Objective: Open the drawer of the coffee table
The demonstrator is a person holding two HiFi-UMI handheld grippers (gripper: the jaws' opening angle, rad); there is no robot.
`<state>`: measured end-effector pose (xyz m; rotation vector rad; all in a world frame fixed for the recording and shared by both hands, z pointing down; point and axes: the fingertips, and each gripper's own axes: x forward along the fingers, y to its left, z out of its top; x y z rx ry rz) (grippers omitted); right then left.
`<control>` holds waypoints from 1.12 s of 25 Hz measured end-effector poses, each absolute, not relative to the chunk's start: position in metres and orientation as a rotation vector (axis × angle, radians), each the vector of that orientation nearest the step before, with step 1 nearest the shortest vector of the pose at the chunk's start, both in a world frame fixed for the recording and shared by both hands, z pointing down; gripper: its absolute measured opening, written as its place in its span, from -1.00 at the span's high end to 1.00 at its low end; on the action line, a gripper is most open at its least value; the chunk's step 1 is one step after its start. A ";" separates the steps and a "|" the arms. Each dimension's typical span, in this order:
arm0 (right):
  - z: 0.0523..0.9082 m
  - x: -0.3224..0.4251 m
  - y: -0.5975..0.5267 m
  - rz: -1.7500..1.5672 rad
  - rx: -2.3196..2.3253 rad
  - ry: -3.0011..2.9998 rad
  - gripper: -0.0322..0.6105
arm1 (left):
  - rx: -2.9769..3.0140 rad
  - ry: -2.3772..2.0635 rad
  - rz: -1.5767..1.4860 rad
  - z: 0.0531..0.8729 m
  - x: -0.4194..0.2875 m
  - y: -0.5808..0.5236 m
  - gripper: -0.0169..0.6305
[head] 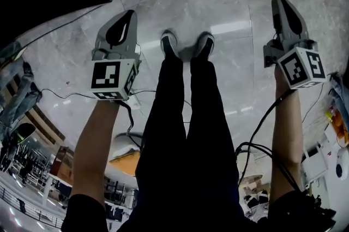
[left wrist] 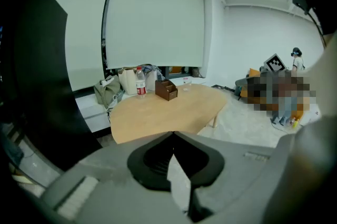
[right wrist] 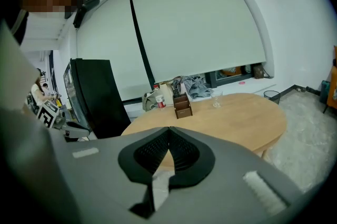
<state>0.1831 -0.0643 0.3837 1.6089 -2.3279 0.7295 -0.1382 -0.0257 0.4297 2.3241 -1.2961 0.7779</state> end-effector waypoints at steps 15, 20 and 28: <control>0.552 0.162 -0.033 1.065 1.579 -2.310 0.89 | 2.184 -1.349 0.805 0.574 -0.150 -0.021 0.94; 0.590 0.156 -0.046 1.121 1.547 -2.337 0.89 | 2.163 -1.385 0.839 0.609 -0.167 -0.034 0.84; 0.645 0.145 -0.068 1.182 1.498 -2.465 0.85 | 2.238 -1.303 0.895 0.656 -0.169 -0.066 0.43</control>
